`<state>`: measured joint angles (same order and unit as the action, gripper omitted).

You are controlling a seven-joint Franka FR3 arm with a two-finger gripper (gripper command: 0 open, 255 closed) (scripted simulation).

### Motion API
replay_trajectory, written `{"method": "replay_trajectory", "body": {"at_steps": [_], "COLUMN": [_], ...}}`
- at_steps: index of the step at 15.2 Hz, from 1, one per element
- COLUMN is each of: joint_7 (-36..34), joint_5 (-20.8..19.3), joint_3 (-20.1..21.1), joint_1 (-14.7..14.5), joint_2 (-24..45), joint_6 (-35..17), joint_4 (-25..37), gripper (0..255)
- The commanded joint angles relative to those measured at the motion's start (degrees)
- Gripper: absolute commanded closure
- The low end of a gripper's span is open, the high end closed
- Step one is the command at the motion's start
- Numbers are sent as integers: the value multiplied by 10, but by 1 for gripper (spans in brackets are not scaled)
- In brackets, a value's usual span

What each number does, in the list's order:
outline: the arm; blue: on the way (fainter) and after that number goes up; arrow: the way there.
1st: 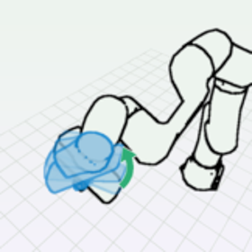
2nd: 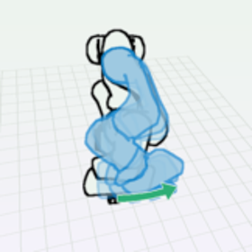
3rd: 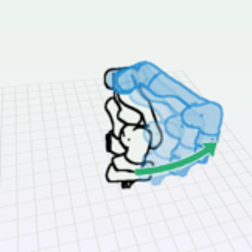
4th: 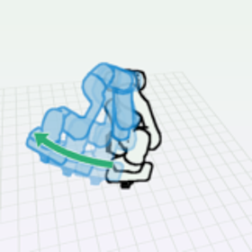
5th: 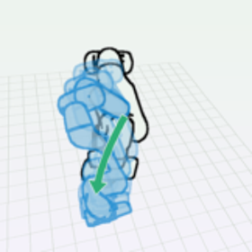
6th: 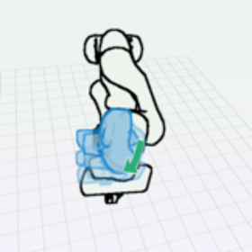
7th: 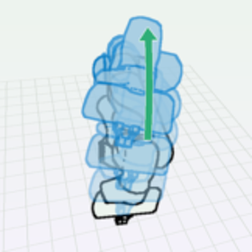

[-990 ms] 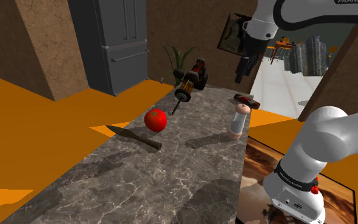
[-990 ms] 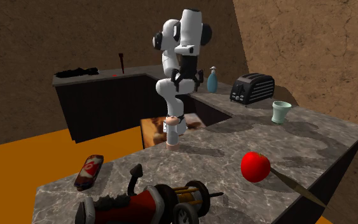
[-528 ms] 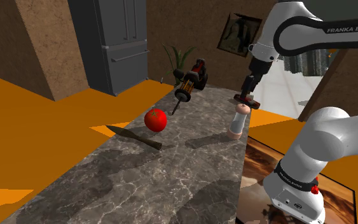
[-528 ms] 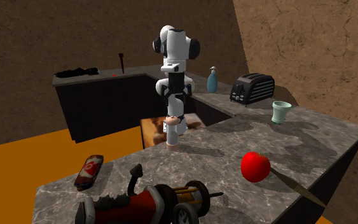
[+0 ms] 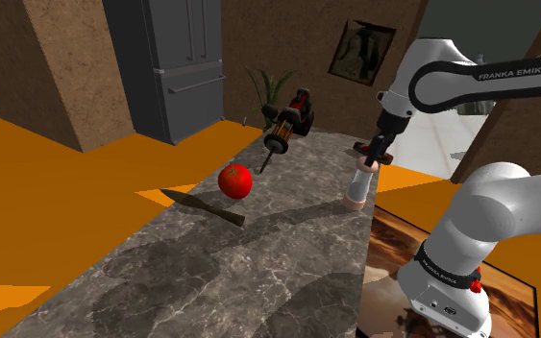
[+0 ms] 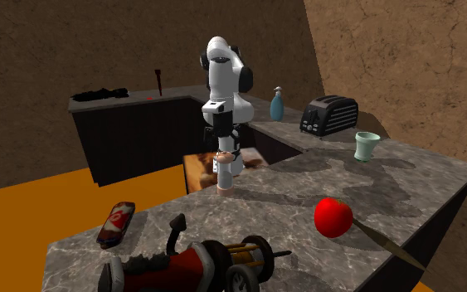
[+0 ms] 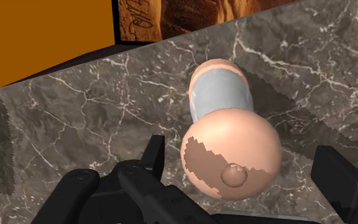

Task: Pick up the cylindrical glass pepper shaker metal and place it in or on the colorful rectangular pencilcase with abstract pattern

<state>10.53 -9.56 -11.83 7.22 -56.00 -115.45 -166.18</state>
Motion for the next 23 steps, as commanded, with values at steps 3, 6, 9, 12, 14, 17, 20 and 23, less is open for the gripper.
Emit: {"method": "replay_trajectory", "body": {"at_steps": [3,6,9,12,14,17,20,23], "joint_7": [0,0,0,0,0,0,0,0], "joint_5": [-7,-7,-7,-7,-7,-7,-7,-4], "joint_3": [-7,-7,-7,-7,-7,-7,-7,-4], "joint_1": [3,3,3,3,3,3,3,1], "joint_2": [19,19,19,19,19,19,18,12], "joint_6": [-47,-47,-47,-47,-47,-47,-47,-28], "joint_4": [-28,-28,-28,-28,-28,-28,-28,-15], "gripper": [0,0,0,255,255,255,255,255]}}
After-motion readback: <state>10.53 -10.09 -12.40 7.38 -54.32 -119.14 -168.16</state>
